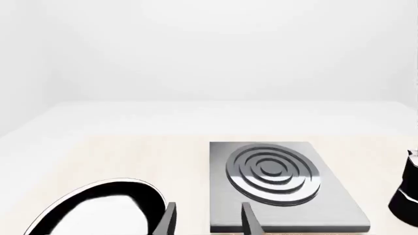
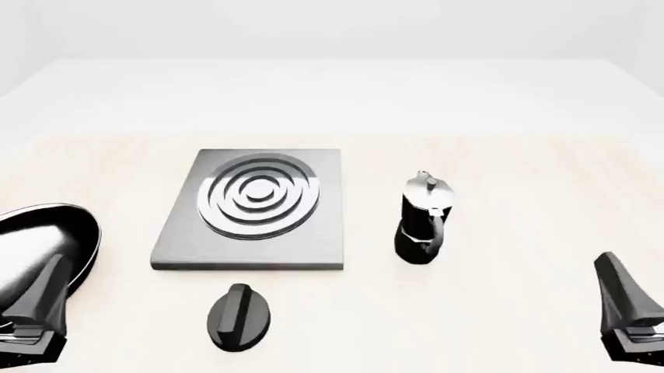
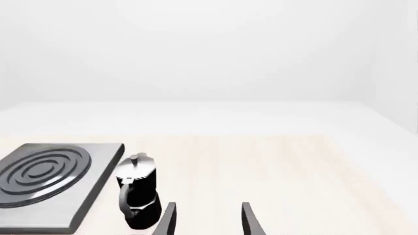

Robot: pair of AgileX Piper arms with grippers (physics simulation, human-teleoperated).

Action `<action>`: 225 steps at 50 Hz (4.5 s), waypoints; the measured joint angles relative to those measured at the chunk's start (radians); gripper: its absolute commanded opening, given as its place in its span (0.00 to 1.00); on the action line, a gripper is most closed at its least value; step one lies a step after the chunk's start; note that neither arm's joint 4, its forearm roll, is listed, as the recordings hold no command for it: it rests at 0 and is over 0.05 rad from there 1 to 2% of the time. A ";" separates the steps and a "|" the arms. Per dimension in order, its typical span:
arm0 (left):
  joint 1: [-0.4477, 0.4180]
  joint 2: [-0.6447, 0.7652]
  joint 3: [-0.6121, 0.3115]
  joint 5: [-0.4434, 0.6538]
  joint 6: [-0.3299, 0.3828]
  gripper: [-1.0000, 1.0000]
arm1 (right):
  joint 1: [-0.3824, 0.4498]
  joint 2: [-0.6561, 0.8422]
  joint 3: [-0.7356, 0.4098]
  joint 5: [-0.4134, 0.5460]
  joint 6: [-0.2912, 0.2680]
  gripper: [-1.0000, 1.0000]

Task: Turn on the stove and put the frying pan on it.

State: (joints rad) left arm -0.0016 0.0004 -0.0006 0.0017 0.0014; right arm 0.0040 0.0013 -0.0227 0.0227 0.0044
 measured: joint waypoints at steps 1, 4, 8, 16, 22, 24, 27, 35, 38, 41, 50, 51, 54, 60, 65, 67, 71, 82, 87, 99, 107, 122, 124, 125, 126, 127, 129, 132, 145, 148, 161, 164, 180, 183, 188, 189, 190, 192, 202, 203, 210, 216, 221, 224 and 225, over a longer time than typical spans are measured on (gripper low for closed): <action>-0.001 0.000 0.000 0.001 0.000 1.00 | 0.000 0.000 0.002 -0.002 0.000 1.00; -0.004 0.000 -0.002 0.006 0.002 1.00 | 0.000 0.001 0.007 -0.006 -0.002 1.00; -0.014 0.000 -0.006 0.018 0.005 1.00 | 0.005 0.004 0.012 -0.009 -0.006 1.00; -0.052 0.005 -0.019 0.070 0.002 1.00 | 0.023 0.008 0.018 -0.009 -0.013 1.00; -0.103 0.024 -0.045 0.131 0.006 1.00 | 0.038 0.008 0.020 -0.004 -0.017 1.00; -0.123 0.034 -0.058 0.157 0.006 1.00 | 0.043 0.008 0.020 -0.002 -0.018 1.00; -0.154 0.053 -0.077 0.190 0.007 1.00 | 0.049 0.008 0.021 0.002 -0.019 1.00; -0.245 0.106 -0.139 0.299 0.015 1.00 | 0.068 0.008 0.021 0.008 -0.023 1.00; -0.274 0.121 -0.162 0.340 0.024 1.00 | 0.074 0.009 0.021 0.009 -0.025 1.00; -0.300 0.134 -0.185 0.381 0.036 1.00 | 0.079 0.010 0.020 0.010 -0.027 1.00; -0.359 0.170 -0.233 0.482 0.082 1.00 | 0.091 0.011 0.020 0.014 -0.033 1.00; -0.366 0.176 -0.237 0.490 0.083 1.00 | 0.092 0.011 0.020 0.015 -0.034 1.00; -0.387 0.195 -0.246 0.510 0.082 1.00 | 0.095 0.012 0.020 0.016 -0.035 1.00; -0.433 0.241 -0.246 0.525 0.068 1.00 | 0.100 0.013 0.020 0.017 -0.037 1.00; -0.469 0.283 -0.230 0.506 0.046 1.00 | 0.103 0.016 0.021 0.016 -0.039 1.00; -0.484 0.301 -0.220 0.491 0.035 1.00 | 0.104 0.017 0.021 0.017 -0.039 1.00; -0.511 0.337 -0.200 0.457 0.013 1.00 | 0.105 0.018 0.021 0.018 -0.041 1.00; -0.567 0.436 -0.143 0.337 -0.023 1.00 | 0.103 0.016 0.021 0.023 -0.046 1.00; -0.582 0.480 -0.125 0.284 -0.033 1.00 | 0.103 0.015 0.021 0.026 -0.048 1.00; -0.596 0.614 -0.082 0.122 -0.049 1.00 | 0.099 0.008 0.020 0.034 -0.049 1.00; -0.595 0.716 -0.062 0.007 -0.043 1.00 | 0.095 0.006 0.020 0.037 -0.049 1.00; -0.595 0.960 -0.028 -0.249 -0.047 1.00 | 0.087 0.006 0.021 0.039 -0.047 1.00; -0.596 0.988 -0.024 -0.278 -0.048 1.00 | 0.086 0.007 0.021 0.039 -0.047 1.00; -0.596 1.001 -0.023 -0.292 -0.048 1.00 | 0.086 0.007 0.021 0.039 -0.047 1.00; -0.596 1.014 -0.022 -0.304 -0.048 1.00 | 0.085 0.007 0.022 0.039 -0.047 1.00; -0.596 1.025 -0.021 -0.316 -0.048 1.00 | 0.085 0.007 0.022 0.039 -0.047 1.00; -0.596 1.048 -0.020 -0.338 -0.049 1.00 | 0.084 0.008 0.022 0.038 -0.047 1.00; -0.598 1.083 -0.019 -0.373 -0.050 1.00 | 0.083 0.010 0.022 0.037 -0.047 1.00; -0.611 1.236 -0.020 -0.514 -0.056 1.00 | 0.077 0.016 0.022 0.035 -0.048 1.00; -0.614 1.261 -0.023 -0.534 -0.055 1.00 | 0.076 0.019 0.022 0.032 -0.049 1.00; -0.622 1.370 -0.036 -0.623 -0.054 1.00 | 0.071 0.041 0.022 0.013 -0.050 1.00; -0.625 1.392 -0.039 -0.640 -0.055 1.00 | 0.070 0.047 0.022 0.008 -0.051 1.00; -0.655 1.440 -0.052 -0.671 -0.059 1.00 | 0.064 0.057 0.022 0.001 -0.051 1.00; -0.668 1.439 -0.053 -0.670 -0.061 1.00 | 0.063 0.053 0.022 0.004 -0.051 1.00; -0.689 1.430 -0.055 -0.660 -0.064 1.00 | 0.061 0.046 0.022 0.010 -0.050 1.00; -0.692 1.428 -0.055 -0.657 -0.064 1.00 | 0.060 0.045 0.022 0.011 -0.050 1.00; -0.695 1.425 -0.055 -0.653 -0.063 1.00 | 0.060 0.045 0.022 0.012 -0.050 1.00; -0.702 1.419 -0.055 -0.644 -0.063 1.00 | 0.059 0.043 0.022 0.014 -0.050 1.00; -0.753 1.380 -0.067 -0.589 -0.072 1.00 | 0.056 0.039 0.022 0.017 -0.048 1.00; -0.760 1.373 -0.070 -0.582 -0.073 1.00 | 0.056 0.039 0.022 0.018 -0.047 1.00; -0.797 1.315 -0.098 -0.522 -0.079 1.00 | 0.054 0.037 0.022 0.019 -0.047 1.00; -0.829 1.261 -0.124 -0.465 -0.083 1.00 | 0.053 0.034 0.022 0.021 -0.046 1.00; -0.849 1.214 -0.144 -0.414 -0.086 1.00 | 0.052 0.027 0.022 0.026 -0.045 1.00; -0.858 1.185 -0.151 -0.386 -0.086 1.00 | 0.051 0.023 0.022 0.030 -0.045 1.00; -0.861 1.174 -0.153 -0.376 -0.086 1.00 | 0.051 0.021 0.022 0.031 -0.044 1.00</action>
State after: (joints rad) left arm -0.8627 1.1746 -0.1538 -0.3741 -0.0843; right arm 0.0550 0.0227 -0.0011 0.0534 -0.0400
